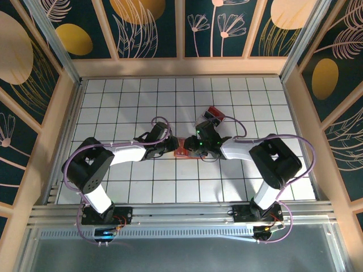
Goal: Take the credit cards out of the card holder
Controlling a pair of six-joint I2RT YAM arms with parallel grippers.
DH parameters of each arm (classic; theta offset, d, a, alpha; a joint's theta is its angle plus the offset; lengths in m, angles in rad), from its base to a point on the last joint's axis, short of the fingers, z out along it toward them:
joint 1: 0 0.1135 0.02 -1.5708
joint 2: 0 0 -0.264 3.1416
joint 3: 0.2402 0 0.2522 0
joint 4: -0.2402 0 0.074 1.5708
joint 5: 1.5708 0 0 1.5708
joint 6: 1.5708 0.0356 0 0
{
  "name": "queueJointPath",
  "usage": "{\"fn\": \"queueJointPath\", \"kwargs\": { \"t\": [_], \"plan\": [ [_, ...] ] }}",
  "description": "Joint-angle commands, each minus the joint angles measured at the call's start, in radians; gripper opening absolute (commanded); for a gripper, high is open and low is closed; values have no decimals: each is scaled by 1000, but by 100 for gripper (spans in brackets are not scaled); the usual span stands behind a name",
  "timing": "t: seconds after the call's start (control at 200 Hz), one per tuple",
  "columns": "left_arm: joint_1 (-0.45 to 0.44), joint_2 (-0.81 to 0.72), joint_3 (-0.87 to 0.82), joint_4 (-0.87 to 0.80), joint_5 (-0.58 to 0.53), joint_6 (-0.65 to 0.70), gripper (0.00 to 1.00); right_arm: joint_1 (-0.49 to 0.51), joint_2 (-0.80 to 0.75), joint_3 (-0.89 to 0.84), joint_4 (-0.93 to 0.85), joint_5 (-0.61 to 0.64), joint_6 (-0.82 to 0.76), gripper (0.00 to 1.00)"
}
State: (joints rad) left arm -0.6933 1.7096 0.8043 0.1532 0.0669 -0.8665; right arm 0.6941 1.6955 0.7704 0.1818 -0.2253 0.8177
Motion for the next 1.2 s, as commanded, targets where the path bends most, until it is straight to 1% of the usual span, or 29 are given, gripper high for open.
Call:
{"fn": "queueJointPath", "kwargs": {
  "t": [0.0,0.25,0.4,0.916,1.191],
  "plan": [
    [3,27,3,-16,-6,-4,23,8,34,-3,24,-21,-9,33],
    [4,27,6,-15,-2,-3,23,10,66,19,6,-29,-20,33],
    [4,33,6,-15,0,-4,23,10,72,18,37,-57,-20,33],
    [4,50,2,-29,8,-8,22,-38,58,-71,311,-226,52,27],
    [3,55,1,-20,20,-12,22,-35,105,-55,328,-243,54,25]
  ]
}}
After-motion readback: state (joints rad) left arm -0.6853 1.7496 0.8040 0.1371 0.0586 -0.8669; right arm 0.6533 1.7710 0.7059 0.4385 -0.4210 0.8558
